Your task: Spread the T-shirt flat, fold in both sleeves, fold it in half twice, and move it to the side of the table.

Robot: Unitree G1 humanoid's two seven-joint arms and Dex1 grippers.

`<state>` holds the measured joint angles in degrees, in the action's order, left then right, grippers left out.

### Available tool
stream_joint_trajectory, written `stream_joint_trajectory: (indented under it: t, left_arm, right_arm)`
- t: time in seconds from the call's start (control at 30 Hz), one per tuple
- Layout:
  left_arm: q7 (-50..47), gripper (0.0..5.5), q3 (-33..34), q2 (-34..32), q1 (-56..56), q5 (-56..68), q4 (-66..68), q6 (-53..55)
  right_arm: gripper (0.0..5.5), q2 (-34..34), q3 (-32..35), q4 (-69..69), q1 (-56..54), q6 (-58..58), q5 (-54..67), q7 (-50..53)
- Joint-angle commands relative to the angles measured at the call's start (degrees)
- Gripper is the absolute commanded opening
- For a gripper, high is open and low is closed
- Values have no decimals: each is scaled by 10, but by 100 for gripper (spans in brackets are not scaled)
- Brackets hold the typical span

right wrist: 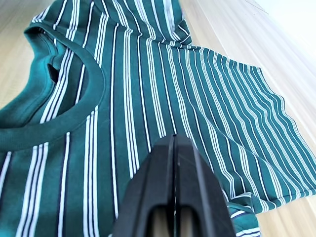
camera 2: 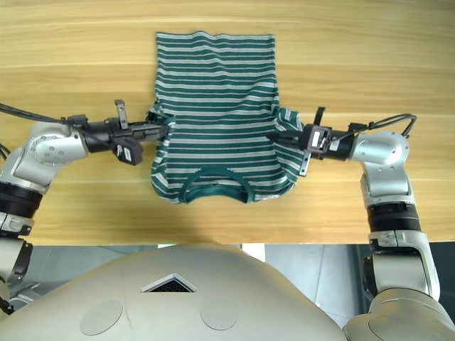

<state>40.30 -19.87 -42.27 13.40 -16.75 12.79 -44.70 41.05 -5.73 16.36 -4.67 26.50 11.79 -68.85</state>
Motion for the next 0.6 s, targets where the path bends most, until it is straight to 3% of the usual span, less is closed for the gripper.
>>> stream_joint_trajectory:
  t: [0.03,0.6]
  left_arm:
    - [-4,4,-14,13,19,-38,31,10]
    - [-26,4,-47,66,37,-82,91,13]
  right_arm:
    - [0,1,-3,-10,0,8,-9,5]
    - [0,1,-5,-31,7,6,-8,10]
